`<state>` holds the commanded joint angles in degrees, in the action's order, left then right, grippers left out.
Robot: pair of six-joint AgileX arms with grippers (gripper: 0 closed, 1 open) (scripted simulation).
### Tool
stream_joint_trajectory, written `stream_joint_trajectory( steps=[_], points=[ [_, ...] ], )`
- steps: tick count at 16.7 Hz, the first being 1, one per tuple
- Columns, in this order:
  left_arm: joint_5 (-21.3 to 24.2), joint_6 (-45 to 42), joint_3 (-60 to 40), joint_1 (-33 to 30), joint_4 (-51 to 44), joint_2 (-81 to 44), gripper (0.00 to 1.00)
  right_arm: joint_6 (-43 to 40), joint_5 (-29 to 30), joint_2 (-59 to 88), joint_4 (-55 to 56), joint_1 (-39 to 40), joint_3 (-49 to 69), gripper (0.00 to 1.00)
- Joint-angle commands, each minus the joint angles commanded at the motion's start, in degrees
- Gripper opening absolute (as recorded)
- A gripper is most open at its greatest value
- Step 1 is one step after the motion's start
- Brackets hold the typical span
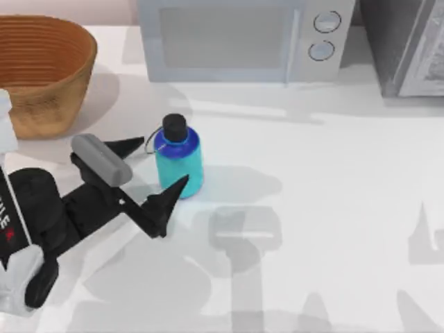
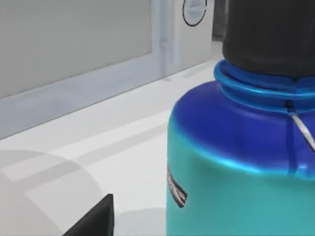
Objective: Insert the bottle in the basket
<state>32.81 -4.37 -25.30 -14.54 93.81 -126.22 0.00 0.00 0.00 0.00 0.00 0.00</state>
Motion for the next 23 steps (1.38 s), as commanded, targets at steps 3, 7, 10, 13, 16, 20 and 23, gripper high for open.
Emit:
stream_joint_trajectory(
  steps=[3,7,10,13,16,20,23],
  points=[
    [-2.8,0.4,-5.2,-2.8,-3.5,-1.4,1.00,0.0,0.0,0.0,0.0,0.0,0.0,1.00],
    [-4.8,0.7,-9.0,-4.9,-6.0,-2.5,1.00,0.0,0.0,0.0,0.0,0.0,0.0,1.00],
    [-4.8,0.7,-9.0,-4.9,-6.0,-2.5,1.00,0.0,0.0,0.0,0.0,0.0,0.0,1.00],
    [-4.8,0.7,-9.0,-4.9,-6.0,-2.5,0.77,0.0,0.0,0.0,0.0,0.0,0.0,1.00],
    [-4.8,0.7,-9.0,-4.9,-6.0,-2.5,0.55,0.0,0.0,0.0,0.0,0.0,0.0,1.00],
    [-4.8,0.7,-9.0,-4.9,-6.0,-2.5,0.25,0.0,0.0,0.0,0.0,0.0,0.0,1.00],
    [-4.8,0.7,-9.0,-4.9,-6.0,-2.5,0.02,0.0,0.0,0.0,0.0,0.0,0.0,1.00]
  ],
)
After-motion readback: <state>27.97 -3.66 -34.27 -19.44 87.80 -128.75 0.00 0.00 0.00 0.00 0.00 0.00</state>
